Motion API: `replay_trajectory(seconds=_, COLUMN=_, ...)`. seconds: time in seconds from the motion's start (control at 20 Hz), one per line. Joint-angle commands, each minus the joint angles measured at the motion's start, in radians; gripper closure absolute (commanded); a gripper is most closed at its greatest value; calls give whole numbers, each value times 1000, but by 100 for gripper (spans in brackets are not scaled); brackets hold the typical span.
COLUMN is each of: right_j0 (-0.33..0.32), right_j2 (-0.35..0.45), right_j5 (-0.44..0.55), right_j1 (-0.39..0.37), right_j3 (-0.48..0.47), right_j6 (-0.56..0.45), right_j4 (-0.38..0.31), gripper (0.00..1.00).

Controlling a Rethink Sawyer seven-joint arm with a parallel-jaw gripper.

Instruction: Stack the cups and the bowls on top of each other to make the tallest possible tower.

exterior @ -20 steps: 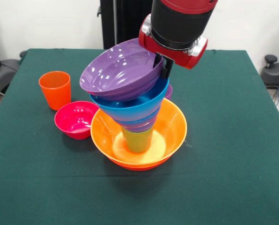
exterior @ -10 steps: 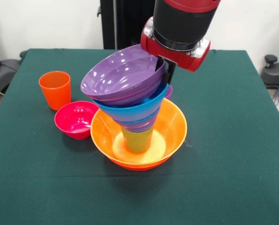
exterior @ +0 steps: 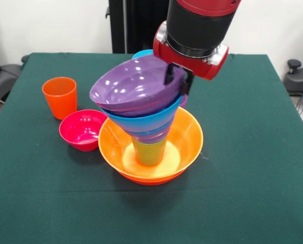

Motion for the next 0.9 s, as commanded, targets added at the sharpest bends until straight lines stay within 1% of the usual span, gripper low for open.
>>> replay_trajectory(seconds=0.05, right_j0=5, right_j2=73, right_j5=-26, right_j1=25, right_j3=62, right_j6=-219, right_j4=-102, gripper=0)
replay_trajectory(seconds=0.2, right_j0=-1, right_j2=73, right_j5=-9, right_j1=27, right_j3=43, right_j6=-231, right_j4=-114, gripper=0)
replay_trajectory(seconds=0.3, right_j0=-5, right_j2=76, right_j5=-16, right_j1=12, right_j3=68, right_j6=-235, right_j4=-114, gripper=0)
replay_trajectory(seconds=0.35, right_j0=-9, right_j2=73, right_j5=-27, right_j1=-17, right_j3=109, right_j6=-237, right_j4=-111, gripper=0)
replay_trajectory(seconds=0.4, right_j0=-11, right_j2=74, right_j5=-27, right_j1=-24, right_j3=116, right_j6=-237, right_j4=-111, gripper=0)
replay_trajectory(seconds=0.7, right_j0=-14, right_j2=85, right_j5=-28, right_j1=-18, right_j3=116, right_j6=-232, right_j4=-111, gripper=0)
replay_trajectory(seconds=0.9, right_j0=-15, right_j2=93, right_j5=-2, right_j1=-16, right_j3=96, right_j6=-235, right_j4=-109, gripper=0)
